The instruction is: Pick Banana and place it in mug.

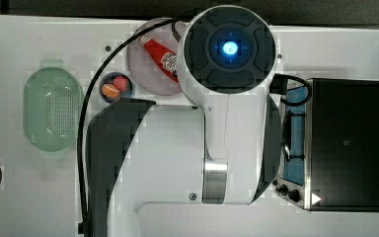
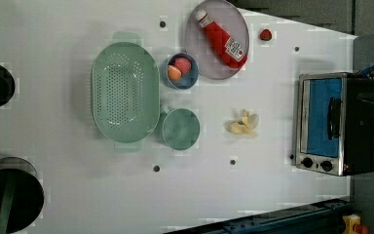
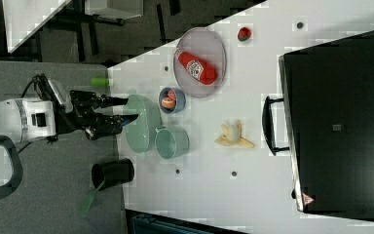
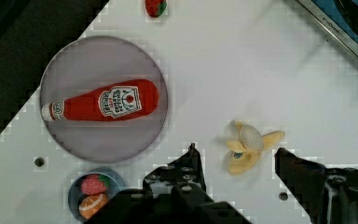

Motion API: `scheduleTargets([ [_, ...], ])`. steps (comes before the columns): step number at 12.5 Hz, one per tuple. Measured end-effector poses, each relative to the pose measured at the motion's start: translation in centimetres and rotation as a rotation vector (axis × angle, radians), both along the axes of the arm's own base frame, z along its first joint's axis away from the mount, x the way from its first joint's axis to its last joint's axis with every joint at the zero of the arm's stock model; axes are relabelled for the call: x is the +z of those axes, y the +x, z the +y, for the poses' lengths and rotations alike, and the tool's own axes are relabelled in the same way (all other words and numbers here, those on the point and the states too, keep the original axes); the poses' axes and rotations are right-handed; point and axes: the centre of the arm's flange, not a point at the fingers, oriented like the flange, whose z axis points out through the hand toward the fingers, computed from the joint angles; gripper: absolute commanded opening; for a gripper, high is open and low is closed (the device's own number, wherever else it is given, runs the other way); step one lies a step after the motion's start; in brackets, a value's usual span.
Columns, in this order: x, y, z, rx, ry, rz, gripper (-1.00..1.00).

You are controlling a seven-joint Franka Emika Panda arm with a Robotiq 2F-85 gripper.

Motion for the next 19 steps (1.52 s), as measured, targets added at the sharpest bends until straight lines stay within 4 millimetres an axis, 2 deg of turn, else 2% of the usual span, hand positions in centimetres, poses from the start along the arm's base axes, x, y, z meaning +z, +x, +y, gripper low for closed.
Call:
scheduleTargets([
  [2, 0.9, -4.5, -0.2, -0.012, 0.022, 0.167, 0.69],
  [3, 2.6, -6.7, -0.3, -0.020, 0.049, 0.184, 0.91],
  [4, 4.5, -8.1, -0.6, -0.024, 0.049, 0.153, 1.00],
  [6, 7.5, -9.0, -1.0, -0.028, 0.041, 0.063, 1.00],
  [7, 7.8, -8.6, -1.1, -0.031, 0.043, 0.008, 1.00],
  [8, 6.8, -8.3, -1.1, -0.032, 0.043, -0.005, 1.00],
  [9, 5.1, -7.5, -0.9, -0.026, 0.035, -0.005, 1.00],
  [10, 2.5, -6.7, -0.7, -0.023, 0.035, -0.005, 1.00],
  [13, -8.9, -4.9, -1.0, -0.044, 0.059, 0.070, 1.00],
  [15, -16.2, -5.8, -1.2, -0.029, 0.020, 0.142, 1.00],
  [16, -18.9, -5.8, -1.0, -0.037, 0.032, 0.146, 1.00],
  [19, -25.2, -6.8, -1.2, -0.045, 0.030, 0.113, 1.00],
])
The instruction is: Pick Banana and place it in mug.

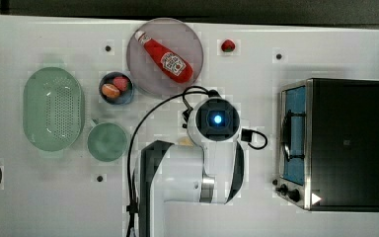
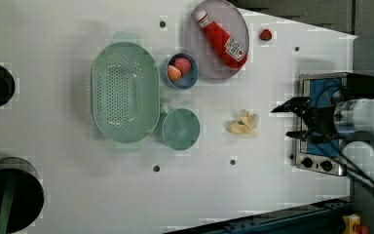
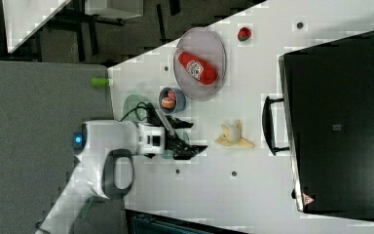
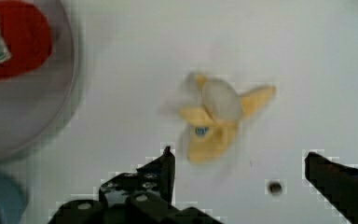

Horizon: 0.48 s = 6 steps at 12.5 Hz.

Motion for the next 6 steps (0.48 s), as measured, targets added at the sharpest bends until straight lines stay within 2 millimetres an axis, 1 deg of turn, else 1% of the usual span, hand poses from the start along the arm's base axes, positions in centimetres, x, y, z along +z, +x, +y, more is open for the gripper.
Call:
scheduleTargets([
  [2, -3.3, -0.6, -0.3, -0.008, -0.003, -0.002, 1.00],
  [4, -5.4, -0.6, -0.9, -0.017, -0.011, -0.025, 1.00],
  [6, -7.5, -0.3, -0.4, 0.005, -0.017, -0.043, 1.00],
])
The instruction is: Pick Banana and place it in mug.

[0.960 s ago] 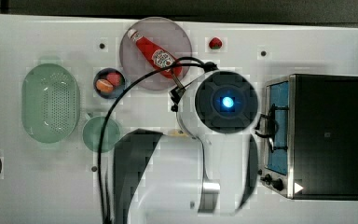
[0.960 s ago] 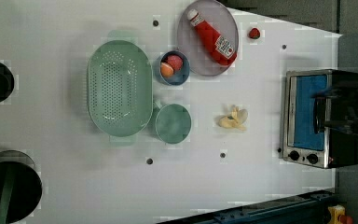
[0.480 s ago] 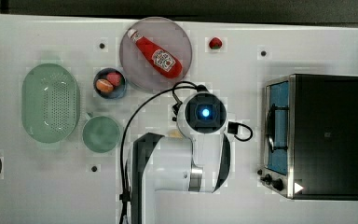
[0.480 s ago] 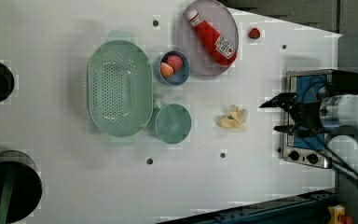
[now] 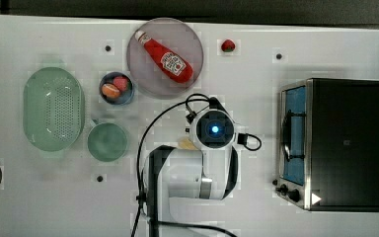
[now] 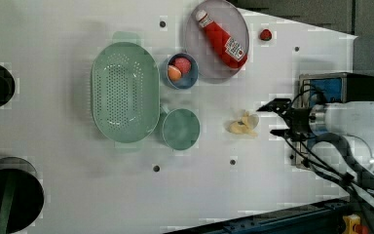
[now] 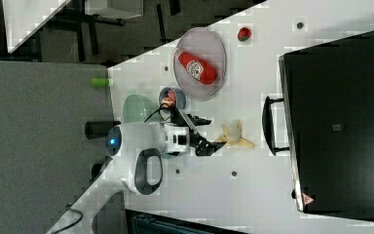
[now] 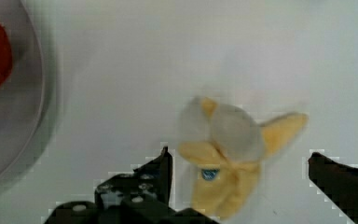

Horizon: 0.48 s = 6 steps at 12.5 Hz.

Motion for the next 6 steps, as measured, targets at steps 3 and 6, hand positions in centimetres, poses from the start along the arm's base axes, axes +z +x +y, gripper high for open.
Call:
scheduleTargets([
  [3, -5.2, -1.7, 0.6, -0.017, 0.010, -0.003, 1.00],
  [6, -10.2, -3.3, 1.5, 0.026, 0.005, 0.062, 0.65],
])
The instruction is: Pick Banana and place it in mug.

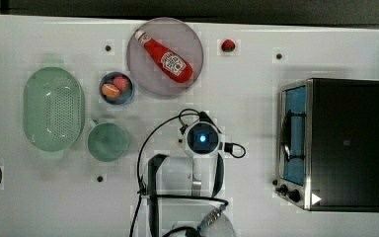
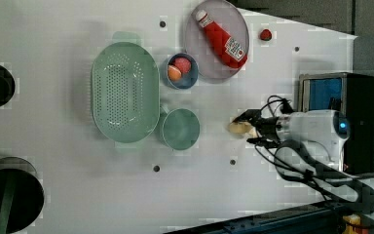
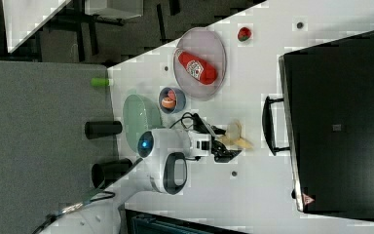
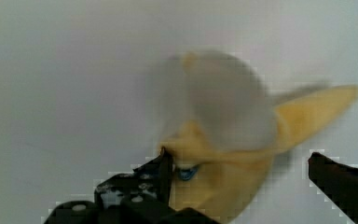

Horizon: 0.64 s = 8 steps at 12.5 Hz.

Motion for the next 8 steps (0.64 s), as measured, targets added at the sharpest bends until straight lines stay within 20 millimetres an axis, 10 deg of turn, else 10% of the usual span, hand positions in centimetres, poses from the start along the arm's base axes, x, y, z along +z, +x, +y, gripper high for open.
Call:
scheduleTargets([
  [5, 1.0, 0.7, 0.5, -0.009, 0.002, -0.069, -0.45],
  [8, 1.6, 0.6, -0.6, -0.030, -0.002, -0.074, -0.46],
])
